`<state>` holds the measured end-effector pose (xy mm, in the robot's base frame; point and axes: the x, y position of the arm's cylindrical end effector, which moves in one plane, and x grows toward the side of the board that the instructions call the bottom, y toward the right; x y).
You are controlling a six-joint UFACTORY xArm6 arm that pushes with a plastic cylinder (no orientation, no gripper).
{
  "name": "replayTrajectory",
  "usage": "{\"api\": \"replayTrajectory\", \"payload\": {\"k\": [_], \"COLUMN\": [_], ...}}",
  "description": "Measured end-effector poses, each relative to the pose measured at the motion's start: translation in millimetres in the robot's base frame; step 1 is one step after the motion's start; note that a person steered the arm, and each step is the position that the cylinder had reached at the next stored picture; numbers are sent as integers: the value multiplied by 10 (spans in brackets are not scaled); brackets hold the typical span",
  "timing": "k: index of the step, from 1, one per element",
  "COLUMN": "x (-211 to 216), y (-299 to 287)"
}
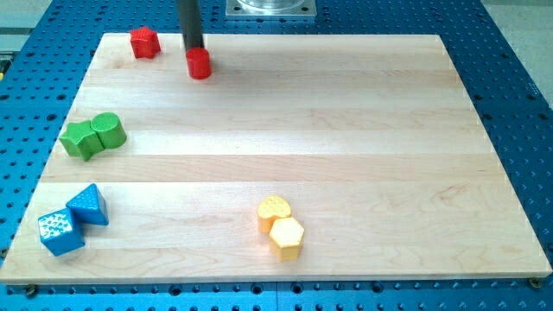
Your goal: Place the red circle into the red star
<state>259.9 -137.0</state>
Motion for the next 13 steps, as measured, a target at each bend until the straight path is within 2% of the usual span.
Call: {"api": "replayTrajectory", "payload": {"k": [2,3,4,5,6,7,9,10,12,13], "x": [639,663,1030,951,683,694,1310,1280,824,1290], "y": [866,1593,1548,1062,665,434,794,450,87,-42]}}
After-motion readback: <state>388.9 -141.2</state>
